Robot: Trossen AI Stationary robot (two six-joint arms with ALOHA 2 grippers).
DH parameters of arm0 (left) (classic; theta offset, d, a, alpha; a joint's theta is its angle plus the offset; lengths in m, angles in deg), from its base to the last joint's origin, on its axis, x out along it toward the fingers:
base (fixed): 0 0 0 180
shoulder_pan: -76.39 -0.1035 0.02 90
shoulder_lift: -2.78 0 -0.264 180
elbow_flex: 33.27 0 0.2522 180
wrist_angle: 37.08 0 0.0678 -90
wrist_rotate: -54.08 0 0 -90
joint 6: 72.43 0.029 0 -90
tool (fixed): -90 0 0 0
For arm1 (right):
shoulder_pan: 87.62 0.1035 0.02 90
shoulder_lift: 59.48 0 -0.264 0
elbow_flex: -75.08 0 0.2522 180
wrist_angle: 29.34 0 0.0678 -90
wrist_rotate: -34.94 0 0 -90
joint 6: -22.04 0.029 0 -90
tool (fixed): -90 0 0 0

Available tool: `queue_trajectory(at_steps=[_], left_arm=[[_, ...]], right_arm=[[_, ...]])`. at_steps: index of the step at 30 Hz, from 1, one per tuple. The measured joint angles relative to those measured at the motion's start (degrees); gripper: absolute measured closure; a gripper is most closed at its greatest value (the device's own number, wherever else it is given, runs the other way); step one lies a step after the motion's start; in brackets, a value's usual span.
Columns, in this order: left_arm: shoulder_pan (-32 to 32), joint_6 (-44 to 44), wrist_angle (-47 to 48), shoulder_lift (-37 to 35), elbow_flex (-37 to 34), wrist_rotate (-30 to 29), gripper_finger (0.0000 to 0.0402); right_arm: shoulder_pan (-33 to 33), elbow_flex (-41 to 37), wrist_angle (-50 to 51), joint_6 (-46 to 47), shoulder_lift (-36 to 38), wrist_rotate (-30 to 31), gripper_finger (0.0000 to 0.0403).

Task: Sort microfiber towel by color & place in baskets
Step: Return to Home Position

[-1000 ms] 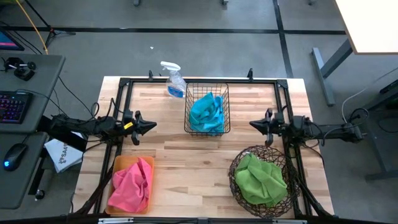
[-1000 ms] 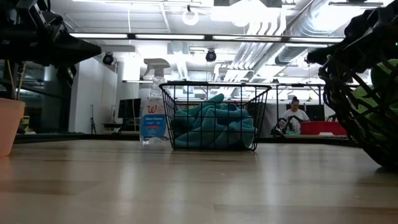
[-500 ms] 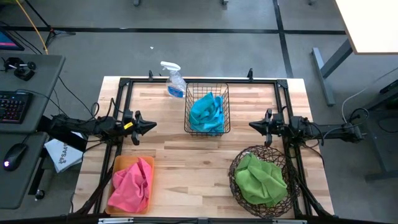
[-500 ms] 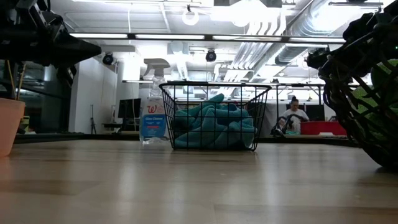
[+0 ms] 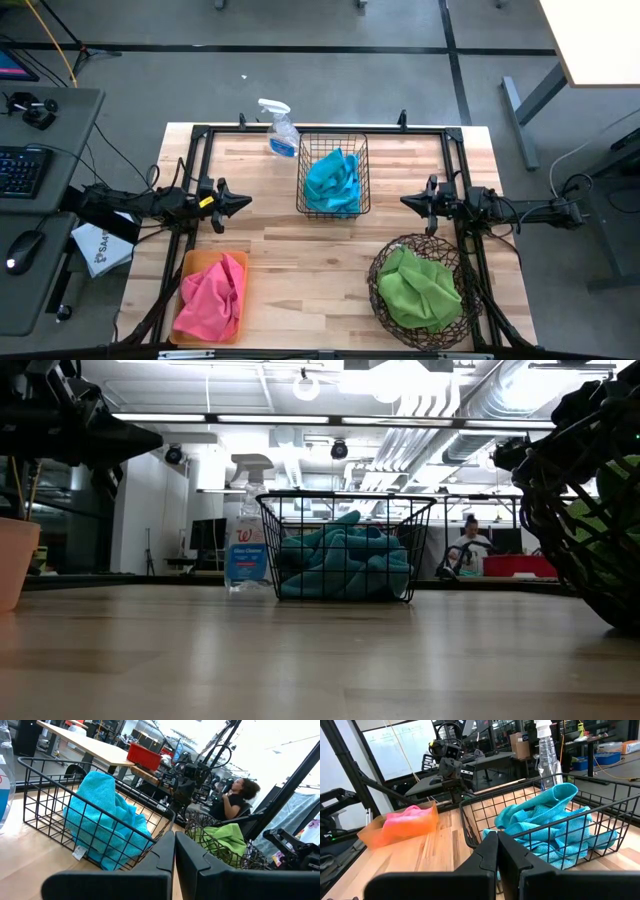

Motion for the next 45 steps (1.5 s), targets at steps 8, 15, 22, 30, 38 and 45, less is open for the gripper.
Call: queue_trajectory(at_steps=[8, 15, 22, 30, 38, 45], left_arm=[[0.00, 0.01, 0.00, -0.01, 0.00, 0.00, 0.0401], [0.06, 14.66, 0.10, 0.00, 0.00, 2.16, 0.0401], [0.04, 31.60, 0.51, 0.00, 0.02, 4.49, 0.0401], [0.02, 29.04, 2.77, 0.02, 0.02, 18.00, 0.0401], [0.02, 28.56, 3.07, 2.03, 0.04, 20.53, 0.0401], [0.02, 28.55, 2.97, 2.14, 0.04, 20.41, 0.0401]], right_arm=[[0.00, 0.00, 0.00, -0.01, 0.00, 0.00, 0.0402], [0.00, 0.00, 0.00, -0.01, 0.00, 0.00, 0.0402], [0.00, 0.00, 0.00, -0.01, 0.00, -0.02, 0.0402], [0.00, 0.00, 0.00, -0.01, 0.00, -0.02, 0.0402], [0.00, 0.00, 0.00, -0.01, 0.00, -0.02, 0.0402], [0.00, 0.00, 0.00, -0.01, 0.00, -0.02, 0.0402]])
